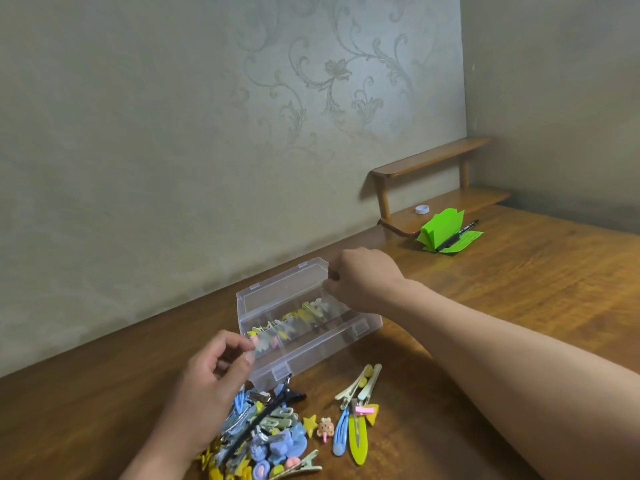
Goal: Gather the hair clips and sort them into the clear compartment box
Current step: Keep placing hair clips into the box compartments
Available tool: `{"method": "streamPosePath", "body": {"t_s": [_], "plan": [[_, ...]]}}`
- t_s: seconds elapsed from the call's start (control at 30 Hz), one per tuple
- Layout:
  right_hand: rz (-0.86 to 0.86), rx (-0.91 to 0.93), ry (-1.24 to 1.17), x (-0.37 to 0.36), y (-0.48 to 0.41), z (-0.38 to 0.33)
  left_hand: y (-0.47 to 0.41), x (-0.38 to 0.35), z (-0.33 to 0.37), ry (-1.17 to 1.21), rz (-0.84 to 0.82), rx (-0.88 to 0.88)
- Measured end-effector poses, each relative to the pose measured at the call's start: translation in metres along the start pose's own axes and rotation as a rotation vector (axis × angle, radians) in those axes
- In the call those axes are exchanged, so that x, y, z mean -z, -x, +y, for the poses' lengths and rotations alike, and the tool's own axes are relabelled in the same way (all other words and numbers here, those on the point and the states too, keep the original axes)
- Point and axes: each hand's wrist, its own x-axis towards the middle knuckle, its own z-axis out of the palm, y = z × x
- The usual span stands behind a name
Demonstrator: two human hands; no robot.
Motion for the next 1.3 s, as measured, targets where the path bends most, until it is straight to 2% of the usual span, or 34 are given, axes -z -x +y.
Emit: {"method": "streamPosePath", "body": {"t_s": [0.1, 0.17, 0.23, 0.37, 0.53, 0.67, 0.8, 1.0, 1.1, 1.2, 1.3], "plan": [[0.080, 0.044, -0.079, 0.004, 0.005, 0.005, 0.003, 0.004, 0.005, 0.045, 0.026, 0.014], [0.126, 0.104, -0.143, 0.009, 0.009, 0.004, 0.005, 0.008, 0.004, 0.091, 0.100, 0.022], [0.100, 0.158, -0.206, 0.021, 0.013, -0.002, 0.007, 0.009, 0.001, 0.153, 0.197, 0.035], [-0.156, 0.273, -0.301, 0.050, 0.020, -0.022, 0.002, 0.014, -0.006, 0.217, 0.350, 0.133], [-0.512, 0.368, -0.267, 0.070, 0.028, -0.034, -0.002, 0.028, -0.007, 0.243, 0.342, 0.298], [-0.701, 0.429, -0.162, 0.076, 0.038, -0.032, 0.028, 0.029, -0.019, 0.152, 0.391, 0.269], [-0.809, 0.433, -0.072, 0.068, 0.049, -0.027, 0.040, 0.026, -0.019, 0.138, 0.489, 0.240], [-0.766, 0.519, 0.056, 0.056, 0.060, -0.040, 0.041, 0.023, -0.016, 0.000, 0.443, 0.216], [-0.751, 0.532, 0.047, 0.051, 0.062, -0.044, 0.043, 0.023, -0.015, -0.040, 0.441, 0.215], [-0.707, 0.526, -0.053, 0.055, 0.062, -0.043, 0.046, 0.022, -0.007, -0.060, 0.430, 0.213], [-0.562, 0.476, -0.274, 0.062, 0.053, -0.036, 0.049, 0.021, -0.002, -0.101, 0.391, 0.220]]}}
